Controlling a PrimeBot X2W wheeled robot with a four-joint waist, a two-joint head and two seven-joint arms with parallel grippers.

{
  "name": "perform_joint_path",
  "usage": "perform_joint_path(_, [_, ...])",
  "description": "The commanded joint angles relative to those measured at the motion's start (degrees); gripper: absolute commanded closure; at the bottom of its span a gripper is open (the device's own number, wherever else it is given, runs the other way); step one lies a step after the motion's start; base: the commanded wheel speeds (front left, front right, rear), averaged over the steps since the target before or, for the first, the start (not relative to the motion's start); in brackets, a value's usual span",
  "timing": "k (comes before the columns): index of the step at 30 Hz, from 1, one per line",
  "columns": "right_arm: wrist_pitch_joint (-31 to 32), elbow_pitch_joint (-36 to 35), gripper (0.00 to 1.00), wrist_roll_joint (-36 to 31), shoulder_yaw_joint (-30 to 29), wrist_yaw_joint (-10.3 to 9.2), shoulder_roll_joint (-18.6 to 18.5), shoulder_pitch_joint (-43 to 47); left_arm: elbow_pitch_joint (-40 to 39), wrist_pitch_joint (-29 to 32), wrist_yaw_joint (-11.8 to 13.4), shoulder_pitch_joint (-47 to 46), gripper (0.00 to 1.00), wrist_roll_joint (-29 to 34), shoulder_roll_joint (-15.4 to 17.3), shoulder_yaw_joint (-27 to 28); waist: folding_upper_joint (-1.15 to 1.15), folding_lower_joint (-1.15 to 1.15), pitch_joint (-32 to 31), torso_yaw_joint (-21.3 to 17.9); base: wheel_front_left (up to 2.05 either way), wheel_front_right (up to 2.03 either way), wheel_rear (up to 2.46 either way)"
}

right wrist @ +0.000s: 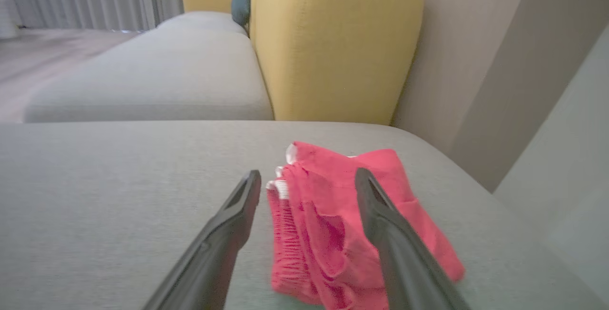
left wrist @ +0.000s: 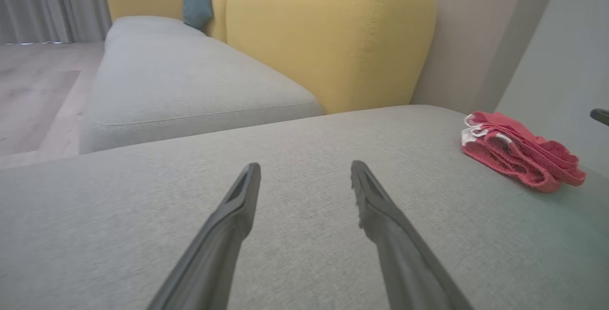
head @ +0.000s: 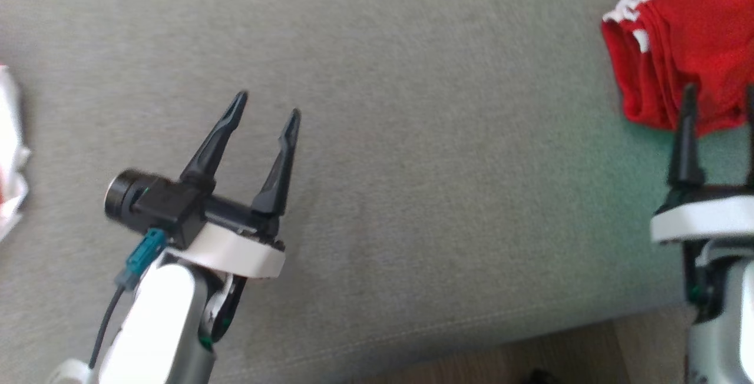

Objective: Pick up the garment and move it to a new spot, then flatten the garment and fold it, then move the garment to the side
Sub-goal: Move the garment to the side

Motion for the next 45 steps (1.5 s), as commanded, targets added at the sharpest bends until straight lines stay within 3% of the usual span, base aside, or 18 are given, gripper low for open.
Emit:
perform_joint_path(1, [-0.6,-2.5,0.0,2.3,2.8,-0.04,-0.4,0.9,-1.1,-0.6,0.8,0.3,0.0,-0.6,0.2,2.7,0.0,0.0,-3.8,3.3,0.0,0.0,0.0])
perform_joint_path(5, [-1.4,-2.4,0.0,6.7,7.2,-0.04,-0.4,3.5,0.3,-0.7,2.2,2.8,0.0,-1.7,-0.5,4.3,0.0,0.0,-7.0,5.7,0.0,0.0,0.0])
perform_joint_path(16, [-1.8,-1.2,0.0,10.9,14.4,-0.04,-0.3,7.7,1.8,-0.7,4.6,8.4,0.0,-3.0,-1.3,7.9,0.0,0.0,-13.9,10.6,0.0,0.0,0.0])
perform_joint_path(28, [-0.3,-2.2,0.0,12.1,13.8,-0.04,-0.3,14.2,3.6,-0.7,5.0,11.9,0.0,-2.5,-1.1,7.4,0.0,0.0,-20.1,11.7,0.0,0.0,0.0])
perform_joint_path(45, [1.3,-3.7,0.0,12.2,13.2,-0.04,-0.3,16.0,4.5,0.5,6.5,13.0,0.0,-2.8,-0.3,7.1,0.0,0.0,-21.5,11.6,0.0,0.0,0.0])
